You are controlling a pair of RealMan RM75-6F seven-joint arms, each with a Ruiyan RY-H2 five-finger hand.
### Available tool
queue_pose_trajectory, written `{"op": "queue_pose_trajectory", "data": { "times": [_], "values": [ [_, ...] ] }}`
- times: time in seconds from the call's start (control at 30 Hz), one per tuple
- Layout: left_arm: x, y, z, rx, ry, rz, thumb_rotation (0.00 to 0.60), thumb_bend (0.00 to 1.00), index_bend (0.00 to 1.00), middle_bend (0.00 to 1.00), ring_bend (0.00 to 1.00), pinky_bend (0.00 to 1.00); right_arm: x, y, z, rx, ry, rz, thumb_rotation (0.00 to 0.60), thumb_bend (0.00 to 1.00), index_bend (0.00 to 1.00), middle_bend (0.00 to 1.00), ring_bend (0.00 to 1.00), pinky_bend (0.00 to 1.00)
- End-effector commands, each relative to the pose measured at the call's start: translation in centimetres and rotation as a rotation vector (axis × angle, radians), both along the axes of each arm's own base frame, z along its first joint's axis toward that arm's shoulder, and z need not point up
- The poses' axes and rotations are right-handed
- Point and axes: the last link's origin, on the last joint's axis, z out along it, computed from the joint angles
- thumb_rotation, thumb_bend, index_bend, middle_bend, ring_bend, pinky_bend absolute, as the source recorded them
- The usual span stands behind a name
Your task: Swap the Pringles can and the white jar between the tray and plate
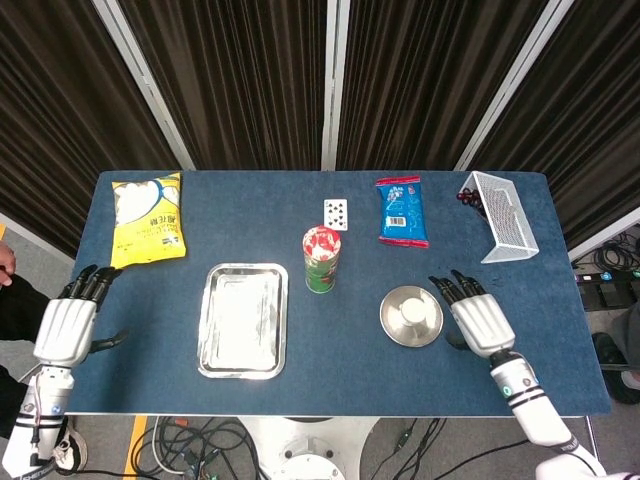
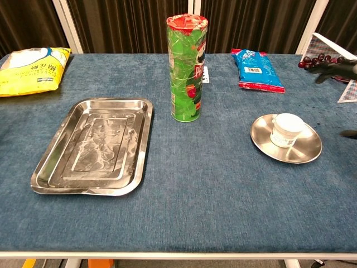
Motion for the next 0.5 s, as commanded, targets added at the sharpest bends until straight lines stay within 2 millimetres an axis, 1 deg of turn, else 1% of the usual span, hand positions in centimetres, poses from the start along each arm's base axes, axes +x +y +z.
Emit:
{"op": "queue_pose_trajectory", "data": {
  "times": [0.03,0.2,0.3,0.5],
  "values": [
    [-0.4,-0.6,-0.3,0.002,-0.010,0.007,0.600,0.06,0.16,0.15,0.09,0.28,1.1,-1.0,-1.8,0.036,0.012,0.013,0.600,0.15,0.00,0.17,0.04,0.18],
    [-1.3,-1.2,-0.2,0.005,-0.030,0.037,0.600,0.06,0.16,0.15,0.09,0.29,1.7,-1.8,-4.1,0.066,0.017,0.013,0.600,0.15,0.00,0.17,0.05,0.21],
    [-1.7,-1.4,0.0,0.013,-0.033,0.044,0.600,0.06,0.16,0.15,0.09,0.29,1.8,-2.2,-5.2,0.076,0.026,0.005,0.600,0.16,0.02,0.18,0.09,0.24],
    [-2.6,-1.8,0.2,0.014,-0.048,0.065,0.600,0.06,0.16,0.15,0.09,0.29,2.0,-2.4,-6.2,0.065,0.036,-0.009,0.600,0.17,0.12,0.25,0.19,0.37]
  ]
}}
